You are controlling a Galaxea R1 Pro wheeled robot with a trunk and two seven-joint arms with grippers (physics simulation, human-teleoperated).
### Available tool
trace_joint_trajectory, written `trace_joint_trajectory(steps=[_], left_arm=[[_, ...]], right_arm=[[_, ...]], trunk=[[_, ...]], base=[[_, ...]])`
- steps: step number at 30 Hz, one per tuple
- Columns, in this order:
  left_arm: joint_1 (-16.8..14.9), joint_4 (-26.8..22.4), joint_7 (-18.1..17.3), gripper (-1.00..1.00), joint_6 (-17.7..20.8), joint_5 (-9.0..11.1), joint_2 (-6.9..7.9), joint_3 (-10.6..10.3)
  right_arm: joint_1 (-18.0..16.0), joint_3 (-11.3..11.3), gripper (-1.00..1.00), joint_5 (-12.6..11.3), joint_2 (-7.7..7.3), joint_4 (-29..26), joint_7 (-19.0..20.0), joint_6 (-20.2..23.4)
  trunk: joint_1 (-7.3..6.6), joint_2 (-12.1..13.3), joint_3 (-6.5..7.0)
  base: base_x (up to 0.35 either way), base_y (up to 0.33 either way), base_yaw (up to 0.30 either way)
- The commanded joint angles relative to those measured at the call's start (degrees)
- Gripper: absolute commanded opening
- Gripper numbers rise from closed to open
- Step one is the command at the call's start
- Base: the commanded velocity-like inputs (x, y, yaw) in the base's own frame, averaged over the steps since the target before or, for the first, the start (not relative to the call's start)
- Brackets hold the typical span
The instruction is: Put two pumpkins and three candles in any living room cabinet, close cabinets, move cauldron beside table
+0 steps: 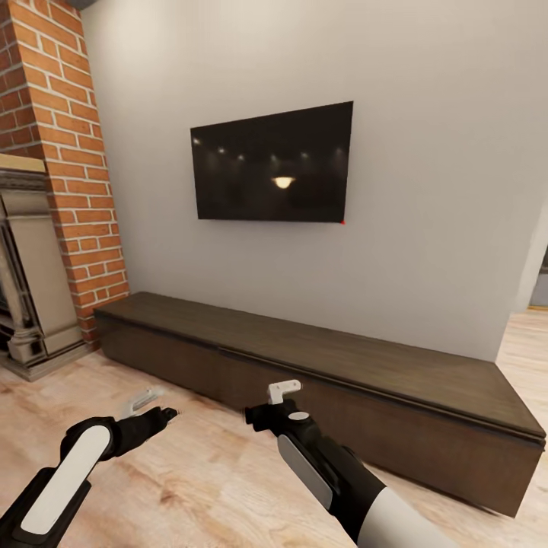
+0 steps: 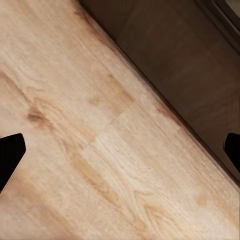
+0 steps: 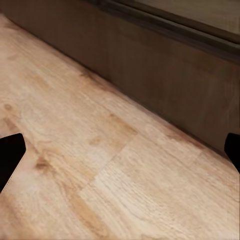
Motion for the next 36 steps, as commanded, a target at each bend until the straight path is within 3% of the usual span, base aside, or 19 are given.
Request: trace_joint_trajectory(steps=[1, 7, 14, 28, 36], left_arm=[[-0.07, -0.05, 0.60, 1.00, -0.05, 0.57, 0.04, -0.09], [-0.07, -0.06, 0.60, 1.00, -0.05, 0.54, 0.10, 0.03], [0.00, -0.06, 0.56, 1.00, -0.05, 0.58, 0.13, 1.66], [0.02, 0.09, 0.60, 1.00, -0.05, 0.58, 0.06, 1.86], [0.02, 0.19, 0.59, 1.00, -0.05, 0.50, 0.04, 1.86]], right_arm=[[-0.06, 0.16, 1.00, -0.58, -0.02, -0.10, -0.57, 0.09], [-0.06, 0.18, 1.00, -0.49, 0.05, -0.24, -0.57, 0.09], [-0.06, 0.25, 1.00, -0.15, 0.05, -0.27, -0.65, 0.09], [-0.06, 0.27, 1.00, -0.02, 0.08, 0.19, -0.83, 0.09], [-0.06, 0.35, 1.00, -0.32, 0.14, 0.38, -4.35, 0.02]], trunk=[[-0.01, -0.03, -0.04], [-0.01, -0.03, 0.11], [-0.01, -0.03, 0.29], [-0.01, -0.03, 0.41], [-0.01, -0.03, 0.41]], base=[[0.000, 0.000, 0.259], [0.000, 0.000, 0.259], [0.000, 0.113, 0.260], [0.000, 0.079, 0.268], [0.000, 0.001, 0.273]])
